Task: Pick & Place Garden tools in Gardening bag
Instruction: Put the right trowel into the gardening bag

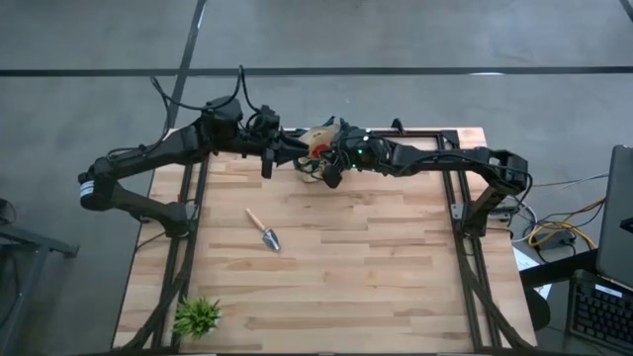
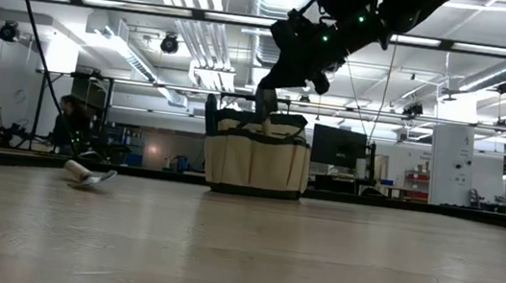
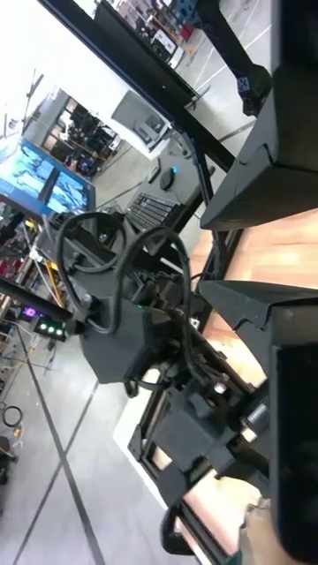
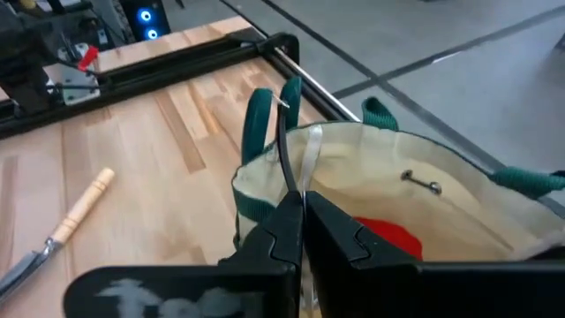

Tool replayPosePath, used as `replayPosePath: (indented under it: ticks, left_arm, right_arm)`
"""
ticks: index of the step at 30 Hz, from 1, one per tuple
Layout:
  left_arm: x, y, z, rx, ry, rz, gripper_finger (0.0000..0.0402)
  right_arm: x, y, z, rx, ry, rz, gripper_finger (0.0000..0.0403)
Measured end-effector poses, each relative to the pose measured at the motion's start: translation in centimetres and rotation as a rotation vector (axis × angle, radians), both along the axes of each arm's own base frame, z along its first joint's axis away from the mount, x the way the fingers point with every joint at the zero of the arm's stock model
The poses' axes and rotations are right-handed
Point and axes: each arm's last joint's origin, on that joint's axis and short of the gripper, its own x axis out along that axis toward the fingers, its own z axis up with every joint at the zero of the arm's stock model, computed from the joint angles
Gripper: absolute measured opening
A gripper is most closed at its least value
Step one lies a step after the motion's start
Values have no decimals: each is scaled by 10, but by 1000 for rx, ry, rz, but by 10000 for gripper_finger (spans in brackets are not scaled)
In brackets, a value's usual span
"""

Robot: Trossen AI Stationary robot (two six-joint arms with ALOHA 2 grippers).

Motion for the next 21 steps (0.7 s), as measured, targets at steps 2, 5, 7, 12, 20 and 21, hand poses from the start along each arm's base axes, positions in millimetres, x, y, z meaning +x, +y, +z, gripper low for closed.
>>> replayPosePath:
  ticks: [2, 5, 7, 12, 20, 21]
  left_arm:
    - [0, 0, -1, -4, 13, 0, 106]
    - [0, 0, -4, -13, 36, 0, 106]
    - [-1, 0, -5, -24, 54, 1, 106]
    - [-2, 0, -11, -48, 112, 1, 106]
    - [-2, 0, -14, -55, 138, 3, 106]
    - [-2, 0, -14, -56, 142, 3, 106]
  right_arm:
    - [-1, 0, -3, 3, 7, 0, 8]
    - [-4, 1, -10, 13, 30, -1, 8]
    - [-5, 2, -14, 19, 39, -2, 8]
    - [-9, 3, -22, 126, 32, -59, 9]
    - [-5, 4, -14, 208, -7, -21, 40]
    - [-5, 4, -12, 205, -12, -19, 50]
